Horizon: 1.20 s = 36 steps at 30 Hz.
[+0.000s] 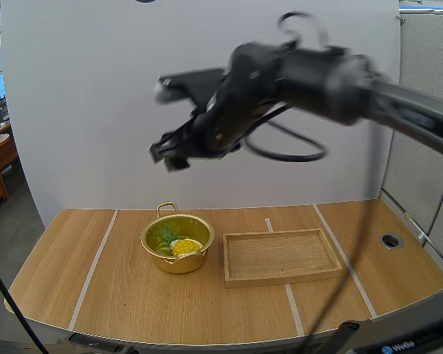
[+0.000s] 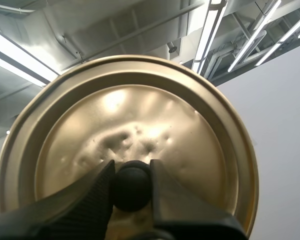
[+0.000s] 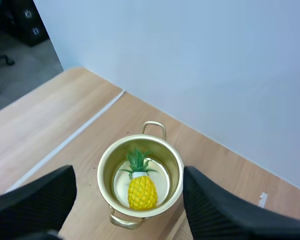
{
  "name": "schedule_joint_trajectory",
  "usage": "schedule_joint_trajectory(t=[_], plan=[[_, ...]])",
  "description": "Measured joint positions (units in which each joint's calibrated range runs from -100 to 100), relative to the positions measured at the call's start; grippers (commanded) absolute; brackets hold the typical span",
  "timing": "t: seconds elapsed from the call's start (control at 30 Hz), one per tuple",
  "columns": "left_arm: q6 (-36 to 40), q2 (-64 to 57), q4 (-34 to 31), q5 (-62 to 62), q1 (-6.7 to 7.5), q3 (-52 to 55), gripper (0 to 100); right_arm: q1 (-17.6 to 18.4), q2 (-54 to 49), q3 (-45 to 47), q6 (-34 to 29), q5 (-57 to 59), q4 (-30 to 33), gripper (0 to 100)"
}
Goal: Open the pot, put the pineapple inside, and close it
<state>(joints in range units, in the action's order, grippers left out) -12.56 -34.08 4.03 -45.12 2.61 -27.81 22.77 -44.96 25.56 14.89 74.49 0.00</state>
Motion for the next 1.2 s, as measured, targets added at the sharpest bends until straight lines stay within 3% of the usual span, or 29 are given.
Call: schedule_joint_trajectory(t=[0.23,0.6,1.2], plan=[[0.0,0.0,0.0,0.0,0.0,0.0,0,-0.23,-14.75,4.69,-0.77,8.07,1.32,100],[0.0,0.0,0.0,0.0,0.0,0.0,0,-5.45,-33.41,17.29,-1.32,12.53,0.44,100],[0.0,0.0,0.0,0.0,0.0,0.0,0,-7.5,-44.35,29.5,-0.21,15.31,-3.59,100]])
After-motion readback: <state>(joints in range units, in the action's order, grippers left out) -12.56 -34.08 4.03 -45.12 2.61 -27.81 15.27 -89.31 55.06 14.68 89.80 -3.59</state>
